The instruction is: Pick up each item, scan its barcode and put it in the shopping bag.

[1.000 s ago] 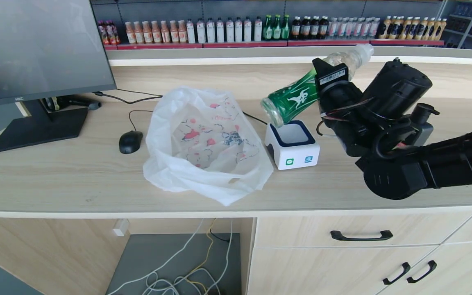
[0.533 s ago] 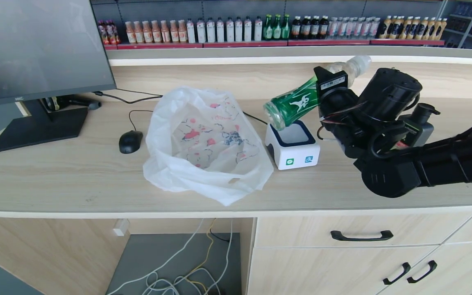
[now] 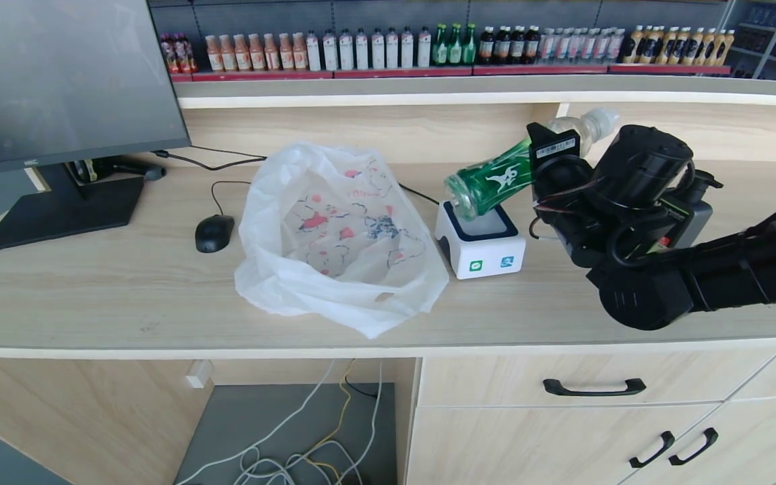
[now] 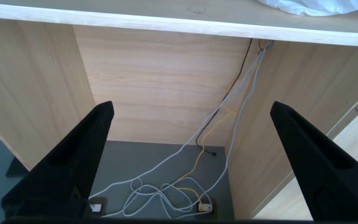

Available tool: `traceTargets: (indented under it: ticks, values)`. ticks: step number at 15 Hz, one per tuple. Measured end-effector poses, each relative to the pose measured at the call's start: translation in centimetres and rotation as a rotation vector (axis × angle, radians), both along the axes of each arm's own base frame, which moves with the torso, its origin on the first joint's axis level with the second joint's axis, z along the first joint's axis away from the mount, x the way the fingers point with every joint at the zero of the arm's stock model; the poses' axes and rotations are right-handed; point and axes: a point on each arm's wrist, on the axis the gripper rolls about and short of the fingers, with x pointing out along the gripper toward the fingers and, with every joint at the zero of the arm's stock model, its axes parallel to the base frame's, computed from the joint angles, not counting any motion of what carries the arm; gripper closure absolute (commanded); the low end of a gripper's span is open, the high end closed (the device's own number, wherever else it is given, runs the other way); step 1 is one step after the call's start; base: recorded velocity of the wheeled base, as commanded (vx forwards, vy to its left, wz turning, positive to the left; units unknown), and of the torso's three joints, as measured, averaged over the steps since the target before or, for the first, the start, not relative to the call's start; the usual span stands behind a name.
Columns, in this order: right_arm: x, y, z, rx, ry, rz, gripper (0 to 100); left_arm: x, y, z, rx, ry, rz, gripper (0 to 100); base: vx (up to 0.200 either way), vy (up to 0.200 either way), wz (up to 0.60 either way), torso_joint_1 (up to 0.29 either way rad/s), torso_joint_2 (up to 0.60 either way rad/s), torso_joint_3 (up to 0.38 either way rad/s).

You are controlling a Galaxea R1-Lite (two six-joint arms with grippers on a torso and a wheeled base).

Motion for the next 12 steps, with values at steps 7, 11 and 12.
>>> traceTargets:
  ticks: [7,11,12]
  values:
    - [0.33,0.21,-0.66,-0.003,0.012,0.003,100,0.0,0.0,0.0,0.0,0.0,-0.001,0,0.0,0.0,0.0,0.0,0.0,0.0]
    - [0.41,0.19,-0.78,-0.004,0.015,0.002,100,0.0,0.0,0.0,0.0,0.0,-0.001,0,0.0,0.0,0.0,0.0,0.0,0.0]
    - [0.43,0.18,-0.8,-0.004,0.015,0.001,100,0.0,0.0,0.0,0.0,0.0,0.0,0,0.0,0.0,0.0,0.0,0.0,0.0]
